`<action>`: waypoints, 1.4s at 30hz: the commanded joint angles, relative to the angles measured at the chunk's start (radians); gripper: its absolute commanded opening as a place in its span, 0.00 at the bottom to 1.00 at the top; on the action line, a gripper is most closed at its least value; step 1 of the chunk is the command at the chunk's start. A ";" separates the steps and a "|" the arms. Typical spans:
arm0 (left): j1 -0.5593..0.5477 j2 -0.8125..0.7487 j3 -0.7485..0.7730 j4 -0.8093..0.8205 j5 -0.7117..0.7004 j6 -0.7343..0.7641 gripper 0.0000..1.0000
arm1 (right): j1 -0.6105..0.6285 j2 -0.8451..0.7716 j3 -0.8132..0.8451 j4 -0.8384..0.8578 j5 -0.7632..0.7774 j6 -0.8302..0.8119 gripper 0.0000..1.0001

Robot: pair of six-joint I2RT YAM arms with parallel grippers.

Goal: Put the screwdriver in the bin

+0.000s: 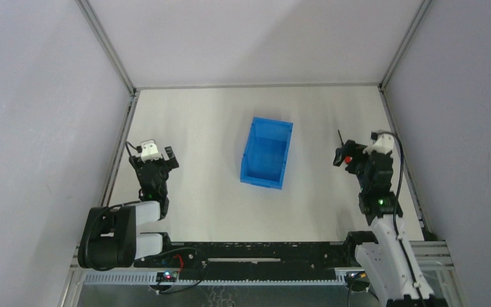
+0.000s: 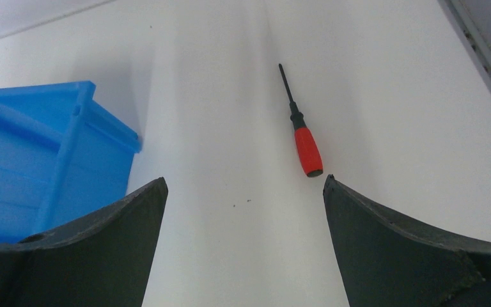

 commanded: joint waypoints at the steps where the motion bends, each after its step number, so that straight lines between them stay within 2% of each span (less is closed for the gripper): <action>1: 0.006 -0.008 0.030 0.067 0.015 0.011 1.00 | -0.002 0.267 0.248 -0.229 0.050 -0.084 1.00; 5: 0.006 -0.007 0.029 0.068 0.015 0.011 1.00 | -0.038 0.539 0.495 -0.404 0.057 -0.142 0.99; 11: 0.006 -0.007 0.029 0.067 0.015 0.011 1.00 | -0.107 0.857 0.691 -0.504 -0.031 -0.188 0.95; 18: 0.005 -0.008 0.029 0.067 0.015 0.011 1.00 | -0.108 1.064 0.744 -0.514 -0.016 -0.223 0.91; 22: 0.005 -0.007 0.030 0.068 0.015 0.011 1.00 | -0.108 1.148 0.743 -0.521 0.008 -0.222 0.81; 24: 0.005 -0.008 0.029 0.067 0.014 0.011 1.00 | -0.110 1.183 0.743 -0.517 0.010 -0.221 0.72; 25: 0.006 -0.008 0.029 0.067 0.015 0.011 1.00 | -0.110 1.190 0.743 -0.515 0.008 -0.218 0.65; 28: 0.006 -0.008 0.029 0.068 0.015 0.011 1.00 | -0.110 1.189 0.743 -0.510 -0.021 -0.209 0.28; 31: 0.006 -0.008 0.029 0.068 0.015 0.011 1.00 | -0.109 1.146 0.743 -0.512 -0.035 -0.205 0.06; 33: 0.005 -0.007 0.030 0.068 0.015 0.011 1.00 | -0.109 1.094 0.743 -0.522 -0.031 -0.201 0.00; 42: 0.006 -0.007 0.028 0.067 0.014 0.011 1.00 | -0.108 0.813 0.765 -0.647 -0.053 -0.163 0.00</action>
